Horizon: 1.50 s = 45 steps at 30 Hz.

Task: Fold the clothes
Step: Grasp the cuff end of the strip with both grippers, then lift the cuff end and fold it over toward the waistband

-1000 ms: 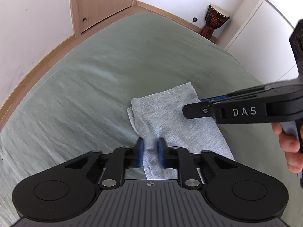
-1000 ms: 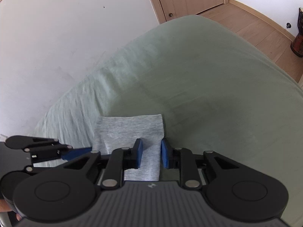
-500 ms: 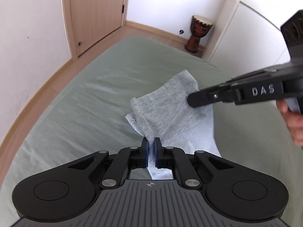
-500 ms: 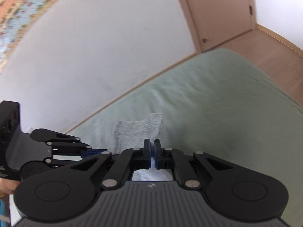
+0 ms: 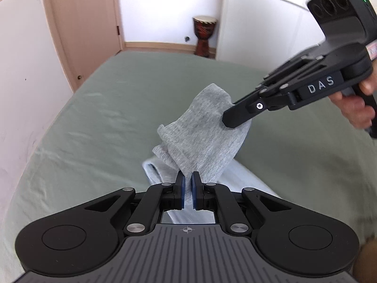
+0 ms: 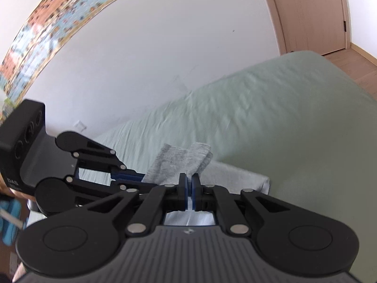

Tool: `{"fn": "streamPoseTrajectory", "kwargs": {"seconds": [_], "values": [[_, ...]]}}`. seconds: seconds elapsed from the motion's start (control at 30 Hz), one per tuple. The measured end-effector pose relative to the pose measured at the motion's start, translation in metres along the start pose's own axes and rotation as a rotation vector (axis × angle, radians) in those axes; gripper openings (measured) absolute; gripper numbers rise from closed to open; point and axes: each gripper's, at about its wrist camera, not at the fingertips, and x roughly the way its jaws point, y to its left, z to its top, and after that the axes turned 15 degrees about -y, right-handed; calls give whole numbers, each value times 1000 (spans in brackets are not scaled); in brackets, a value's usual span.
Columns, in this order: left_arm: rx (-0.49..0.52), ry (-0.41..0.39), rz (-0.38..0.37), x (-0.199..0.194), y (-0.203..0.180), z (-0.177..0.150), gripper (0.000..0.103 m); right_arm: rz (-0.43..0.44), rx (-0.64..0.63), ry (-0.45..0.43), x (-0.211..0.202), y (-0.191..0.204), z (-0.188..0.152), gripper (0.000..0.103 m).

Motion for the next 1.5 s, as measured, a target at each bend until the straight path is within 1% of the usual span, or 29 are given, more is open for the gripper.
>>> {"fn": "streamPoseTrajectory", "kwargs": {"seconds": [0.17,0.3,0.4,0.5,0.57,0.7,0.8,0.87,0.9,0.93,1.0,1.03,1.07,1.13,1.2,1.27,1.37,1.4,1.43,1.47,1.5], "values": [[45,32,-22,-27,-52,-30,5,-7,-37,34,-39,35,-44,3],[50,44,-48,-47,-90,-56,5,-27,-59,62,-68,65,-87,3],[58,51,-54,-55,-109,-72,5,-58,-77,87,-85,83,-118,3],[75,58,-54,-59,-127,-87,5,-83,-75,98,-90,92,-140,3],[82,60,-37,-55,-133,-95,5,-111,-80,105,-87,93,-153,3],[59,82,-20,-40,-134,-108,6,-150,-86,132,-78,92,-171,4],[44,112,-18,-33,-131,-114,7,-167,-102,155,-78,88,-183,4],[49,135,-22,-33,-129,-117,9,-161,-100,195,-78,85,-186,5],[58,152,-36,-35,-130,-117,10,-158,-107,209,-80,85,-186,9],[62,168,-54,-39,-131,-116,12,-154,-117,223,-82,84,-186,17],[78,192,-74,-47,-135,-111,22,-143,-142,229,-95,86,-184,26],[90,209,-86,-50,-133,-108,29,-142,-143,224,-100,87,-182,28],[100,226,-98,-53,-132,-105,32,-139,-141,212,-106,87,-178,29],[98,250,-114,-57,-129,-100,33,-131,-139,188,-114,88,-171,36],[90,273,-134,-60,-128,-93,34,-122,-141,161,-121,89,-163,39],[98,279,-139,-65,-133,-92,35,-106,-139,150,-121,91,-159,39],[105,284,-159,-64,-138,-96,36,-79,-182,142,-118,101,-158,42],[101,288,-170,-64,-141,-99,36,-79,-202,144,-113,102,-158,49],[94,293,-177,-65,-144,-105,36,-80,-214,147,-109,102,-158,61],[80,303,-179,-64,-143,-107,36,-78,-230,155,-102,101,-158,65],[66,312,-182,-63,-143,-109,36,-80,-254,176,-90,99,-159,66]]}}
